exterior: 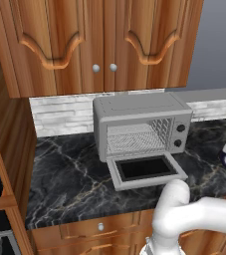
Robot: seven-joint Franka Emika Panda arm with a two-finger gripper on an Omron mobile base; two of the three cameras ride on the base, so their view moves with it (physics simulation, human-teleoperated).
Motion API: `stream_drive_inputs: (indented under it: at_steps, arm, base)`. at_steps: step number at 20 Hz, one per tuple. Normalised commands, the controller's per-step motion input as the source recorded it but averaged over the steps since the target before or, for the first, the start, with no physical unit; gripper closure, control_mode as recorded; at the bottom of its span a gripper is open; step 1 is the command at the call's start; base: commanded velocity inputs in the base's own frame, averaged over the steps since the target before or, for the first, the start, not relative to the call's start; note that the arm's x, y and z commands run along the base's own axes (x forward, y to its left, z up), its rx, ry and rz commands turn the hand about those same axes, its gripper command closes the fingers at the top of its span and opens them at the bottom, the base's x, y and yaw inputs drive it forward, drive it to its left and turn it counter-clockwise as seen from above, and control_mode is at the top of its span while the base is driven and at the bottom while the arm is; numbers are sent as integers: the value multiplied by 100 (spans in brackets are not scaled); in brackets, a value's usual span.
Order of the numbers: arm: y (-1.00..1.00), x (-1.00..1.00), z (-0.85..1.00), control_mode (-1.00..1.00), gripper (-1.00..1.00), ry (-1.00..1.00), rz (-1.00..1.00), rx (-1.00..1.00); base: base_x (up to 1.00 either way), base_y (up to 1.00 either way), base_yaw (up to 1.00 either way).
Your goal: Pull the toaster oven rack outwards. Pick up the baguette from the plate and place it on the toaster oven rack. Close the toaster oven door fully and set the temperature to the lowest setting.
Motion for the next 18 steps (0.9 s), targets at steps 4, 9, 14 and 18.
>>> stream_drive_inputs:
  at_steps: [4,9,14,18]
  arm:
    - [-7,-1,-10,-100,100,1,-2,0]
    - [-10,-5,10,-100,100,0,-14,0]
    - [-24,-24,71,-100,100,0,-31,1]
    - [-12,-34,85,-100,100,0,-44,7]
  base:
    - [0,0,0]
    - [0,0,0]
    - [0,0,0]
    - [0,0,0]
